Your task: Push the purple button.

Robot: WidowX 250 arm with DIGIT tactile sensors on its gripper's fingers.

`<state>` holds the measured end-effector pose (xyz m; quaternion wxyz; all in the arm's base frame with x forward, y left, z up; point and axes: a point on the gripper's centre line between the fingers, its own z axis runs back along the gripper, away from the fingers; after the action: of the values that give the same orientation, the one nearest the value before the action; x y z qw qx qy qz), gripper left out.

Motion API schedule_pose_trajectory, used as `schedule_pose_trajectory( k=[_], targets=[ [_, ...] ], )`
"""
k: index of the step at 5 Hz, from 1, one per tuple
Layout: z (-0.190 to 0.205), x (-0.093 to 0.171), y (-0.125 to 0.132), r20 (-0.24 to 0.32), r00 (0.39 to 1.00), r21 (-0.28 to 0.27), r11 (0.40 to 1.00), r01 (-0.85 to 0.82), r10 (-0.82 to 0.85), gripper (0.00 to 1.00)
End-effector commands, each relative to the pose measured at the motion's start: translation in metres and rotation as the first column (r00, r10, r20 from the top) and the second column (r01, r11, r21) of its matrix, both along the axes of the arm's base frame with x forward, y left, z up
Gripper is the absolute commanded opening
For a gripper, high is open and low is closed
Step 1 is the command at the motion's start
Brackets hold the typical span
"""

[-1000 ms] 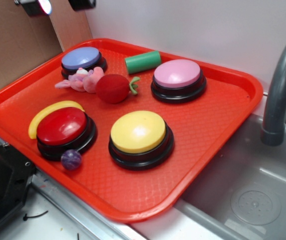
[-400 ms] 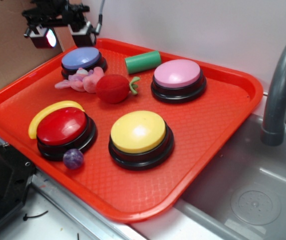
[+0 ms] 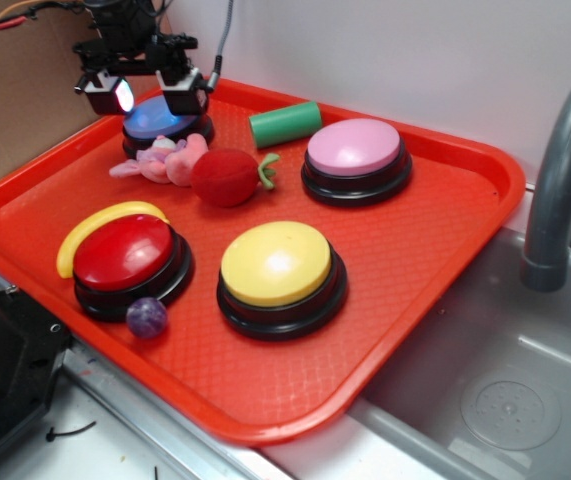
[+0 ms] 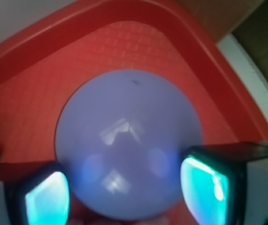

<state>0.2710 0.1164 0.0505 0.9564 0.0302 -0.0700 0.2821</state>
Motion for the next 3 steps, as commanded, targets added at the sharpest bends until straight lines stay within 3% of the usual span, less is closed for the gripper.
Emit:
schedule_pose_trajectory(
  k=[1,3],
  targets=[
    [-0.0045,0.0075,-0.0001,-0.008,1.000,0.014,1.000,0.023,-0.023,1.00],
    [0.0046,0.0031,-0.0048,-0.013,0.999,0.017,0.999,0.033,-0.033,1.00]
  ],
)
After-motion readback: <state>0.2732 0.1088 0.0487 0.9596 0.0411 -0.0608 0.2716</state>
